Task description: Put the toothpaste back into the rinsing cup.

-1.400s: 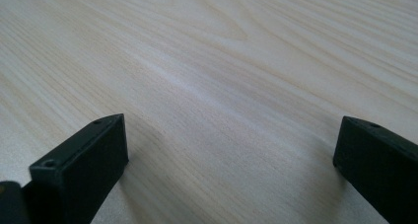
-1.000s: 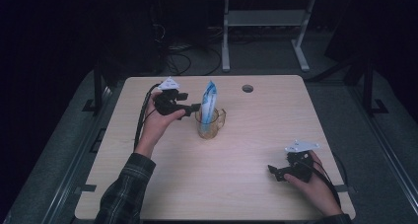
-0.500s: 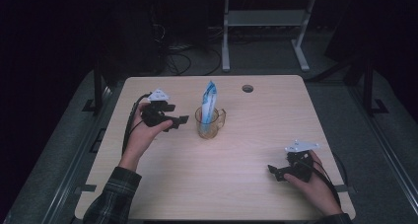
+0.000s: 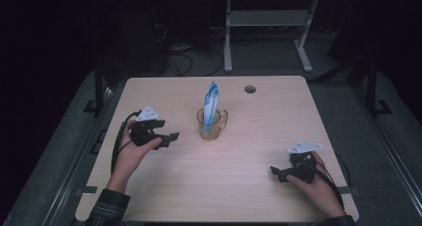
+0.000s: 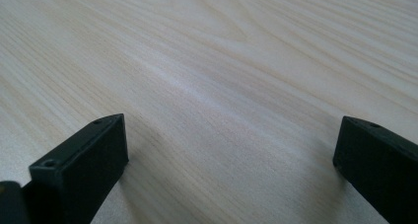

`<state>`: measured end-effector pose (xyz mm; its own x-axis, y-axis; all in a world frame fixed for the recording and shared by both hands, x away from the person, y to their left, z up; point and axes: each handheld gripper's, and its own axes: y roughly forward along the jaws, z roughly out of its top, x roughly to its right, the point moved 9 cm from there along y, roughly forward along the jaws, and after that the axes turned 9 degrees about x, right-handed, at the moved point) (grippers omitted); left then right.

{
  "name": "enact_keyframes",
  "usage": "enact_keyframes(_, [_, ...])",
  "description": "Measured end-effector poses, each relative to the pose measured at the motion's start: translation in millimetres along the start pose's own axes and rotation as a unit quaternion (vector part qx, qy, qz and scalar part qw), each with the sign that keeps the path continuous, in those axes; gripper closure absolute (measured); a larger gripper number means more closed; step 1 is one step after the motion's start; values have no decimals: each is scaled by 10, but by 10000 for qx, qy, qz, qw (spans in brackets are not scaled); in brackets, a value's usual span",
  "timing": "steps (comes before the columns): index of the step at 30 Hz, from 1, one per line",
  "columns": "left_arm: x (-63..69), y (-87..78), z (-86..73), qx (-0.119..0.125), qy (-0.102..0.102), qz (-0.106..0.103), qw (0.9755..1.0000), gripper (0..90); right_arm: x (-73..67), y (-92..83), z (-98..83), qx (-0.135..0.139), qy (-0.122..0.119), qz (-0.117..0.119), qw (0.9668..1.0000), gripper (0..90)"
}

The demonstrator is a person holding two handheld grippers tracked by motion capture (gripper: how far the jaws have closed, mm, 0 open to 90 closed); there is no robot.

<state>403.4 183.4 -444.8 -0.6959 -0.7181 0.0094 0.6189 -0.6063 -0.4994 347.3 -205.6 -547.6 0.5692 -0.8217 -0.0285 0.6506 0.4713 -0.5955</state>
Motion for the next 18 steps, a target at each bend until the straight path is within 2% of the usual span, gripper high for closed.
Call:
enact_keyframes(12, [66,-128,-316,-96,43,114,9999,245,-1,0,0,-1,5,-4,10000,0])
enact_keyframes(18, [133,-159,-462,-125,44,102,9999,245,-1,0,0,-2,4,-4,10000,0])
